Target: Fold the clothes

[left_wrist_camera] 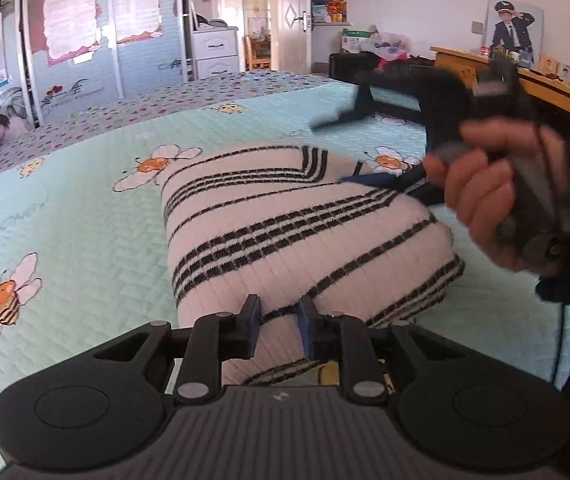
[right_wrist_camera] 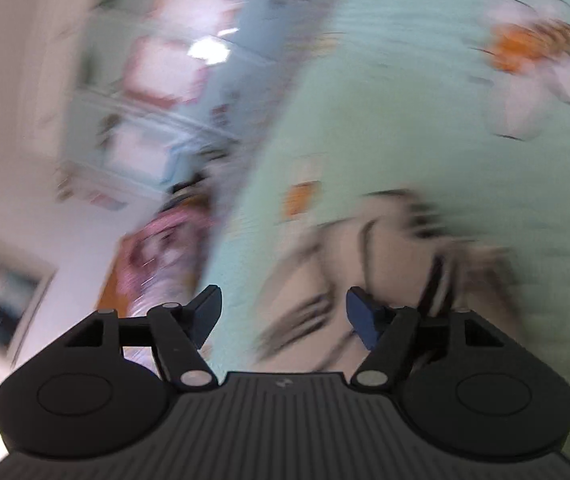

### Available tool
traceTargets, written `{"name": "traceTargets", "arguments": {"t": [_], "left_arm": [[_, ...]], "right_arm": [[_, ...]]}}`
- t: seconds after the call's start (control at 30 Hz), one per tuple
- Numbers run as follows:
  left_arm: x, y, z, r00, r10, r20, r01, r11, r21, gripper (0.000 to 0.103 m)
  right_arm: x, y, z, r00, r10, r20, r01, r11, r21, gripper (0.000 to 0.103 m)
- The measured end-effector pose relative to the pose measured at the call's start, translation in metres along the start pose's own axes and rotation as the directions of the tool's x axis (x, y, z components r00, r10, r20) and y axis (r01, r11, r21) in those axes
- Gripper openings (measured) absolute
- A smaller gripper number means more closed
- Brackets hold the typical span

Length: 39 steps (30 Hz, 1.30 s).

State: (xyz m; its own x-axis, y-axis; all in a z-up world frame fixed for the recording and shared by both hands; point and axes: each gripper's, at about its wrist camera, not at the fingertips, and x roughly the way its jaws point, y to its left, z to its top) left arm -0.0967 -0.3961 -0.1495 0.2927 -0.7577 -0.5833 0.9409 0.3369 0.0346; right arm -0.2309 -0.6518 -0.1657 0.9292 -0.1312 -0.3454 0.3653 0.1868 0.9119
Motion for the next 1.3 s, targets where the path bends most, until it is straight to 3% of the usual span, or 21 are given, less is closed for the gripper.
{"name": "traceTargets", "arguments": {"t": [0.07,0.13,0.2,0.3,0.4,0.53,0.63,0.73,0.8,0.93,1.07,1.17,1.3], "left_arm": [[-0.001,-0.002,-0.001,1.0,0.0,0.008,0.0,1.0,0.005,0.021],[-0.005,-0.001,0.002,1.0,-0.009,0.025,0.009,1.0,0.003,0.021],[-0.01,0.002,0.009,0.998,-0.02,0.058,0.021,1.0,-0.008,0.022],[-0.015,0.007,0.024,0.994,-0.027,0.108,0.03,0.999,-0.025,0.027],[-0.003,0.006,0.034,0.995,-0.049,0.083,0.051,0.999,-0.016,0.029],[0.021,-0.006,0.022,0.996,-0.089,0.012,0.089,0.996,0.026,0.033],[0.027,-0.016,0.016,0.997,-0.071,0.025,0.07,0.997,0.036,0.036],[0.027,-0.023,0.018,0.998,-0.059,0.029,0.057,0.997,0.042,0.037],[0.017,-0.019,0.022,0.997,-0.06,0.043,0.059,0.998,0.021,0.038],[-0.011,-0.018,0.019,0.995,-0.063,0.073,0.064,0.998,-0.003,0.045],[-0.03,-0.023,-0.001,0.998,-0.061,0.033,0.06,0.998,0.011,0.047],[-0.047,-0.022,-0.016,0.998,-0.065,0.013,0.065,0.998,-0.004,0.047],[-0.064,-0.012,-0.022,0.998,-0.051,0.041,0.052,0.998,-0.026,0.048]], "right_arm": [[-0.006,-0.018,0.003,0.999,0.029,0.019,-0.03,0.997,0.076,0.051],[0.001,-0.011,0.007,1.0,0.029,0.01,-0.03,0.998,0.06,0.054],[0.008,-0.004,0.011,1.0,0.029,0.001,-0.029,0.999,0.043,0.069],[0.019,0.006,0.017,1.0,0.028,-0.012,-0.028,0.999,0.018,0.074],[0.029,0.017,0.023,0.999,0.027,-0.025,-0.027,1.0,-0.007,0.08],[0.04,0.025,0.03,0.999,0.012,-0.033,-0.013,0.999,-0.039,0.076],[0.024,0.013,0.033,1.0,-0.002,-0.007,0.001,0.999,-0.038,0.056],[0.004,0.014,0.034,1.0,0.005,0.013,-0.004,0.999,-0.044,0.055],[-0.009,0.014,0.034,1.0,0.009,0.027,-0.008,0.999,-0.049,0.06],[-0.034,0.041,0.01,0.993,0.115,0.006,-0.114,0.984,-0.135,0.075],[-0.047,0.041,-0.028,0.993,0.092,-0.076,-0.106,0.971,-0.215,0.077],[-0.059,0.028,-0.041,0.999,-0.03,-0.035,0.02,0.965,-0.263,0.076],[-0.091,0.033,-0.058,1.0,-0.006,0.01,0.009,0.968,-0.249,0.078]]}}
